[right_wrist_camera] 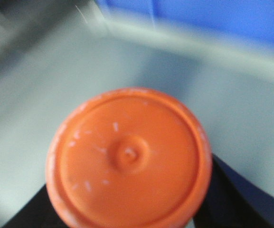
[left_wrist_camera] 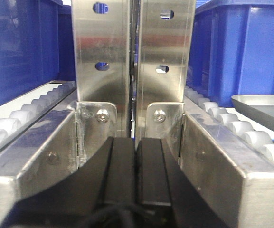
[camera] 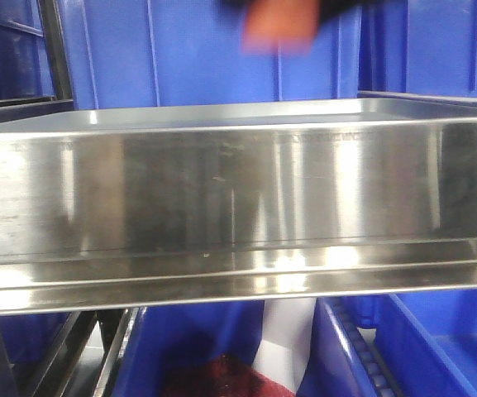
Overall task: Grab orange capacitor from left shelf to right conveyor
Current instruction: 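Raise the held capacitor up and away from the shelf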
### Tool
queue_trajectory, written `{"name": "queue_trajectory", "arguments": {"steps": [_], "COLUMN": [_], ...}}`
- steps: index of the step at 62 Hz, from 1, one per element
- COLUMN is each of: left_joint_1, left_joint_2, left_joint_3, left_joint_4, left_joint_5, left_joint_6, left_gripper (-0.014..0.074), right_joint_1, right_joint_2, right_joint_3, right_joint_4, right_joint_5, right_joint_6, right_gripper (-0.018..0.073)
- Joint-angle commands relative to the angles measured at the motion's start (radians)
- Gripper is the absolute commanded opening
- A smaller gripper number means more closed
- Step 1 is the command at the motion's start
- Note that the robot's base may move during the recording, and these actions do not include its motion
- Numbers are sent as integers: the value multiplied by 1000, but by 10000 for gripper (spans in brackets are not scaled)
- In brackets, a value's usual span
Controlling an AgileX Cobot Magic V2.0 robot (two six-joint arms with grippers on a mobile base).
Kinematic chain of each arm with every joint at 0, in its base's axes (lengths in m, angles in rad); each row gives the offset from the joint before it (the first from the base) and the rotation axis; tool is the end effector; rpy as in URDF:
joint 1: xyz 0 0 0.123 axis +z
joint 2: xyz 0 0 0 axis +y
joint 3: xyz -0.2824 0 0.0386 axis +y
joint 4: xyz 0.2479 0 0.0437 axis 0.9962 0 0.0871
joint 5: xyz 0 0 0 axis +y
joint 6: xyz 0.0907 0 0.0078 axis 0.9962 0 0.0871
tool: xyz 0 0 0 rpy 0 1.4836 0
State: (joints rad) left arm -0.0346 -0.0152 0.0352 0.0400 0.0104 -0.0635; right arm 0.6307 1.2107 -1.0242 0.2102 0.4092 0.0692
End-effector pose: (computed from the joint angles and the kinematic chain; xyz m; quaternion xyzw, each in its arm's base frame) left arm 0.0566 -0.0019 0.2011 0.0037 0.6867 -0.0210 0.7266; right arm 0.2119 0.1641 0.3542 -0.1782 0.8410 0.2523 0.4441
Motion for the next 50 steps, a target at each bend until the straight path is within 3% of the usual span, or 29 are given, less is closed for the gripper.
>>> {"name": "queue_trajectory", "arguments": {"steps": [1,32,50], "left_joint_1": [-2,-2,-2], "left_joint_2": [-7,-7,-7], "left_joint_3": [22,22,22], "left_joint_4": [-2,-2,-2], "left_joint_5": [-91,-91,-91], "left_joint_6": [-7,-7,-7], "left_gripper": [-126,-126,-126], "right_joint_1": [2,2,2], "right_joint_2": [-135,-797,-1095], "right_joint_3": [-1,364,427], "right_joint_4": [-11,-95,-96], "right_joint_5": [-51,-42,56], "right_joint_6": [-6,-6,-8], "right_gripper": [55,55,55]}}
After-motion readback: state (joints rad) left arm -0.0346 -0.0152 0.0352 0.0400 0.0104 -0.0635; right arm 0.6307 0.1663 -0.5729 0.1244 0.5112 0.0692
